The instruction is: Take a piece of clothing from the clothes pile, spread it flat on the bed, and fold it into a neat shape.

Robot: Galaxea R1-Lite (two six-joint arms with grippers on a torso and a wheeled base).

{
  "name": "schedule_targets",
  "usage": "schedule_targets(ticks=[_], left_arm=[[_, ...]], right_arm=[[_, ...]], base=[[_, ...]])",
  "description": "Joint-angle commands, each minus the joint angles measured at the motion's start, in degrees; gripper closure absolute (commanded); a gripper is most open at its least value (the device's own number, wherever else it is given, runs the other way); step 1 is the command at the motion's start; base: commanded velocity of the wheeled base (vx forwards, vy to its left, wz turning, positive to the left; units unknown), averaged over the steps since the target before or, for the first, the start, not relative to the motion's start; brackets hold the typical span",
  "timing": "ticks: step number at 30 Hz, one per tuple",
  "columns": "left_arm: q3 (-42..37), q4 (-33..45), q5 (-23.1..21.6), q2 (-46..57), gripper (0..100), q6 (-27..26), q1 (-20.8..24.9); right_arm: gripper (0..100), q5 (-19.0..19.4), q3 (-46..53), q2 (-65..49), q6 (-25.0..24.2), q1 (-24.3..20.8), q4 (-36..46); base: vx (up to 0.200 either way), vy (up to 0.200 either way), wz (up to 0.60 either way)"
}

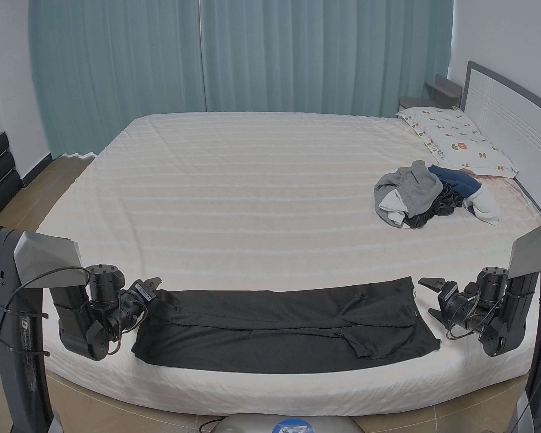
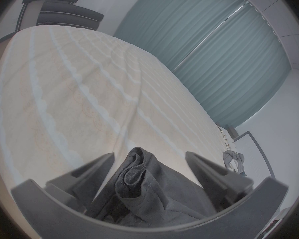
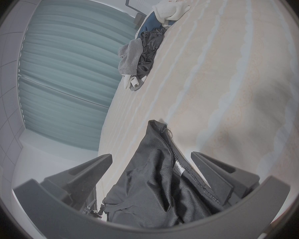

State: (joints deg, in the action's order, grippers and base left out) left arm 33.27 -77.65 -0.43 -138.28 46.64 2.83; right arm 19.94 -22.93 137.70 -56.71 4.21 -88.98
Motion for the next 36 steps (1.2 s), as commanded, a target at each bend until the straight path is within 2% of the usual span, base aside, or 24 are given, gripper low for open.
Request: schedule_targets(ticks=[1, 5, 9, 10, 14, 17, 21, 27, 28, 29, 36], left_arm=[[-3.6, 0.0, -0.5, 6.7, 0, 0.3, -1.3], [-5.3, 1.1, -1.1, 11.9, 0, -0.8, -1.1], [-5.2, 1.8, -1.0, 12.2, 0, -1.3, -0.9], [-0.4, 11.2, -1.0, 14.2, 0, -6.3, -0.4], [4.2, 19.4, -2.3, 14.2, 0, -8.7, -0.2], [4.3, 22.9, -6.8, 13.6, 0, -14.4, 0.2], [5.1, 23.6, -9.2, 11.5, 0, -16.8, 1.7], [6.4, 24.7, -8.5, 7.4, 0, -19.8, 3.9], [5.9, 25.6, -7.4, 6.7, 0, -23.8, 3.9], [5.8, 25.7, -6.5, 6.5, 0, -25.1, 4.0], [4.1, 25.7, -2.1, 6.4, 0, -26.3, 4.8]], right_arm=[[0, -0.1, 0.3, 0.0, 0.0, -0.3, -0.8], [0, -0.1, 0.3, 0.0, 0.1, -0.3, -0.8], [0, -0.2, 0.3, 0.1, 0.1, -0.3, -0.8], [0, -0.2, 0.3, 0.1, 0.1, -0.3, -0.8], [0, -0.2, 0.4, 0.1, 0.2, -0.3, -0.8], [0, -0.3, 0.4, 0.2, 0.3, -0.7, -0.8], [0, -0.3, 0.5, 0.3, 0.4, -0.8, -0.8], [0, -0.3, 0.4, 0.5, 0.9, -0.8, -0.8], [0, -0.3, 0.4, 0.6, 1.1, -0.9, -0.8], [0, -0.3, 0.5, 0.6, 1.2, -0.9, -0.8], [0, -0.3, 0.5, 0.6, 1.2, -0.9, -0.8]], base=[[0.0, 0.0, 0.0], [0.0, 0.0, 0.0], [0.0, 0.0, 0.0], [0.0, 0.0, 0.0], [0.0, 0.0, 0.0], [0.0, 0.0, 0.0], [0.0, 0.0, 0.0], [0.0, 0.0, 0.0], [0.0, 0.0, 0.0], [0.0, 0.0, 0.0], [0.0, 0.0, 0.0]])
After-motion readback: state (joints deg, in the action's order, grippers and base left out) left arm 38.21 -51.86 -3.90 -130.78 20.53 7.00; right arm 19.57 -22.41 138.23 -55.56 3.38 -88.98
